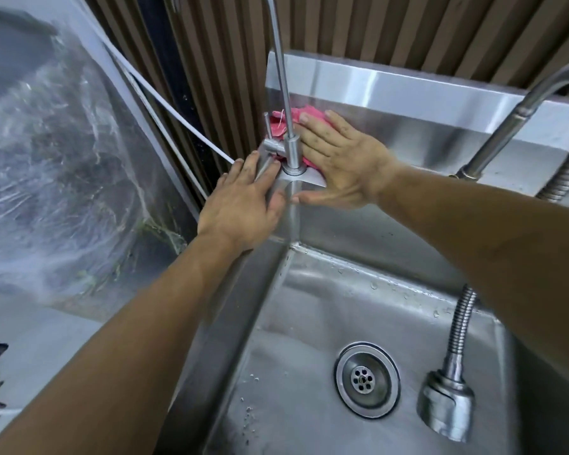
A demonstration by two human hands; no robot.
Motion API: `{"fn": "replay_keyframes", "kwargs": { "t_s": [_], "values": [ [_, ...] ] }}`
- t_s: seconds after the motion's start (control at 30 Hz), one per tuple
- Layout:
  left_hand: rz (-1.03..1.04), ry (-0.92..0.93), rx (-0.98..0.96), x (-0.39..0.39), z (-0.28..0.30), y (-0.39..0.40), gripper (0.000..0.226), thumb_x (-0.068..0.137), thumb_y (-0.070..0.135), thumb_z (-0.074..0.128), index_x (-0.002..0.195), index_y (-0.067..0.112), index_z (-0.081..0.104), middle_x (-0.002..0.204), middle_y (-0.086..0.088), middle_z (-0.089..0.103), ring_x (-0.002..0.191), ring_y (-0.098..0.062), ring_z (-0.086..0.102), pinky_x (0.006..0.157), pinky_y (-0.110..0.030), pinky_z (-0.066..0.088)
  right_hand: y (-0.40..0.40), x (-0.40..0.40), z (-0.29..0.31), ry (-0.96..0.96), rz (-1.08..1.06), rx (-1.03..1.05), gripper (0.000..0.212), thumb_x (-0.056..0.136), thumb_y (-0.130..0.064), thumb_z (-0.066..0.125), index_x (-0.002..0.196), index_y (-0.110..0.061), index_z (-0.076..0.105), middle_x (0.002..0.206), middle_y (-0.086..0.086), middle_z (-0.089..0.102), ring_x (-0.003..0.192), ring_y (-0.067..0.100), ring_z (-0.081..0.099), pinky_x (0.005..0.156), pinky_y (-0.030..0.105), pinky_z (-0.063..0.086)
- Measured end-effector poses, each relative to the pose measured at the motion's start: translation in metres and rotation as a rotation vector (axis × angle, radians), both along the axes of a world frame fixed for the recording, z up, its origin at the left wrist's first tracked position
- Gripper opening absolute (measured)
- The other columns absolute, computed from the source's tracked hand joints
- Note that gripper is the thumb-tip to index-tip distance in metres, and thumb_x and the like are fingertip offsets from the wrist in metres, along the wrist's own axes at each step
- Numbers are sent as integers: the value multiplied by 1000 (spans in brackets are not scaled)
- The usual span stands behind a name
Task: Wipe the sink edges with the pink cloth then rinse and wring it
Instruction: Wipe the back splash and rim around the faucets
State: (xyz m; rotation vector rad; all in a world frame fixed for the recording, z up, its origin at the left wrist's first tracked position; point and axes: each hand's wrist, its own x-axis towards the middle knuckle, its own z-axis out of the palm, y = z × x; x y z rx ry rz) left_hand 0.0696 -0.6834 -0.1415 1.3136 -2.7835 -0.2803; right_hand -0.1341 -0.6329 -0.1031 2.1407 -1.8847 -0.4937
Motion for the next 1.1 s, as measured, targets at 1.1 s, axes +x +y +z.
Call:
{"fn": "replay_keyframes", "kwargs": {
  "t_s": [1.1],
  "values": [
    [-148, -37, -104, -1, -9, 0, 66, 108, 46, 17, 165, 13, 16, 174, -2, 8, 160, -27, 3, 129, -49, 2, 27, 67, -48, -480, -1260, -468, 67, 110, -42, 15, 163, -4, -4, 172, 14, -7, 157, 42, -8, 127, 50, -2]
  ]
}}
